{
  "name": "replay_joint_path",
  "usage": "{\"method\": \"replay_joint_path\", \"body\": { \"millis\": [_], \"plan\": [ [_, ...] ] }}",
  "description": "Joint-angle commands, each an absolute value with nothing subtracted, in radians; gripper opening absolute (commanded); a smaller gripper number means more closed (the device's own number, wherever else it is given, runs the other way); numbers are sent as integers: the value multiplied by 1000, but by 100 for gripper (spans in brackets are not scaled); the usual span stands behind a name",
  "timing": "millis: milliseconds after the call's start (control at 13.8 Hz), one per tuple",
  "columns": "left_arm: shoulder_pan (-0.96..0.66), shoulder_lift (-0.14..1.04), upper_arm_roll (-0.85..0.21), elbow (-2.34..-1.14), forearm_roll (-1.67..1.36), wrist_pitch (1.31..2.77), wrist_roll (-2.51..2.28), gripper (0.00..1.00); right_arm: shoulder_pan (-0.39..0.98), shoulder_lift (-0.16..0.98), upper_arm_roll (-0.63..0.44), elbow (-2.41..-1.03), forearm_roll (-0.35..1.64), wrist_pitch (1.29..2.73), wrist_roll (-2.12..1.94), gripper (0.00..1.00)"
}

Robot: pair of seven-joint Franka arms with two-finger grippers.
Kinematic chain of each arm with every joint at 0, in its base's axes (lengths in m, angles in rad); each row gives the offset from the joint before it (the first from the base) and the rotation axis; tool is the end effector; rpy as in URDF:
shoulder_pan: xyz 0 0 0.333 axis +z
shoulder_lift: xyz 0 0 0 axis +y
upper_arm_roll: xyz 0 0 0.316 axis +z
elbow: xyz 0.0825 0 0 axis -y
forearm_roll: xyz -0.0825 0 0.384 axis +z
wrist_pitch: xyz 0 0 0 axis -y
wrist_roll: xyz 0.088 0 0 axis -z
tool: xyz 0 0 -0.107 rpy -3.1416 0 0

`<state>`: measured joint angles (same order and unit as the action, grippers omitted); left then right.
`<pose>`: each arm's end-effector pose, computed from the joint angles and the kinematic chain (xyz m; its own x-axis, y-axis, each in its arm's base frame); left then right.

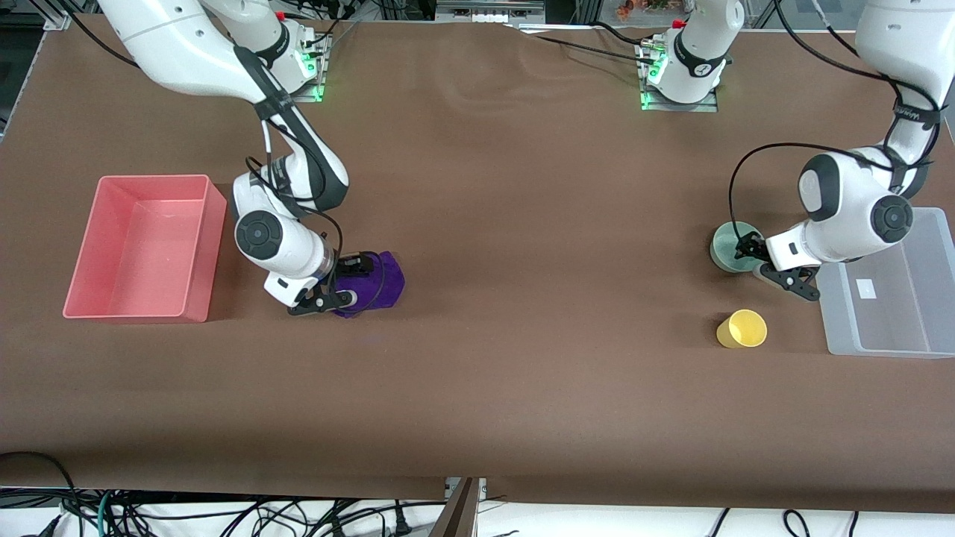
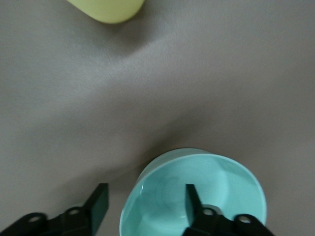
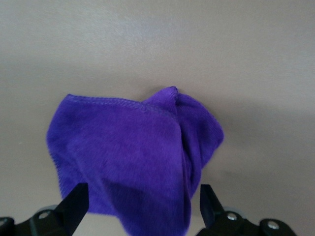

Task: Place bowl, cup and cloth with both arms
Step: 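Lower the right gripper onto the purple cloth while the left gripper grasps the bowl, then carry the cloth into the pink bin while the left gripper moves the bowl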

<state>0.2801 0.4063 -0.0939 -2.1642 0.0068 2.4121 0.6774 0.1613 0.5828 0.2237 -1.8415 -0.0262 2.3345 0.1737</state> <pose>0.5386 0.1005 0.1936 0.8740 -0.4754 -0.1005 -0.4632 -0.8776 0.1237 0.5935 0.2316 0.2100 0.9752 0.2009 -0.0925 0.1927 -0.9771 -0.0901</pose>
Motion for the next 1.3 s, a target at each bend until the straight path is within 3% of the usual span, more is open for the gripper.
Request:
{"method": "replay_joint_path", "body": {
  "millis": [0, 72, 145, 217, 290, 507, 725, 870, 1014, 1232],
  "plan": [
    [293, 416, -100, -2149, 26, 2416, 724, 0, 172, 597, 225, -1870, -43, 2408, 192, 100],
    [293, 416, -100, -2149, 28, 2416, 726, 0, 172, 601, 225, -1888, -43, 2446, 192, 94],
    [293, 416, -100, -2148, 28, 2416, 729, 0, 172, 613, 225, -1894, -43, 2476, 192, 69],
    [293, 411, -100, -2146, 28, 2413, 747, 0, 172, 623, 225, -1894, -43, 2479, 192, 31],
    [293, 402, -101, -2143, 26, 2404, 762, 0, 172, 624, 225, -1893, -43, 2479, 192, 2],
    [293, 319, -101, -2091, 26, 2286, 781, 0, 169, 615, 224, -1879, -35, 2467, 195, 0],
    [293, 301, -101, -1851, 26, 1922, 785, 0, 164, 578, 221, -1821, -43, 2366, 195, 0],
    [301, 316, -95, -1712, 31, 1792, 811, 0, 155, 545, 215, -1694, -43, 2149, 183, 0],
    [366, 351, -97, -1637, 104, 1793, 915, 0, 137, 534, 196, -1484, -43, 1830, 149, 0],
    [477, 487, -97, -1487, 132, 1799, 1041, 0, 124, 523, 44, -1255, -41, 1466, -76, 0]
  ]
}}
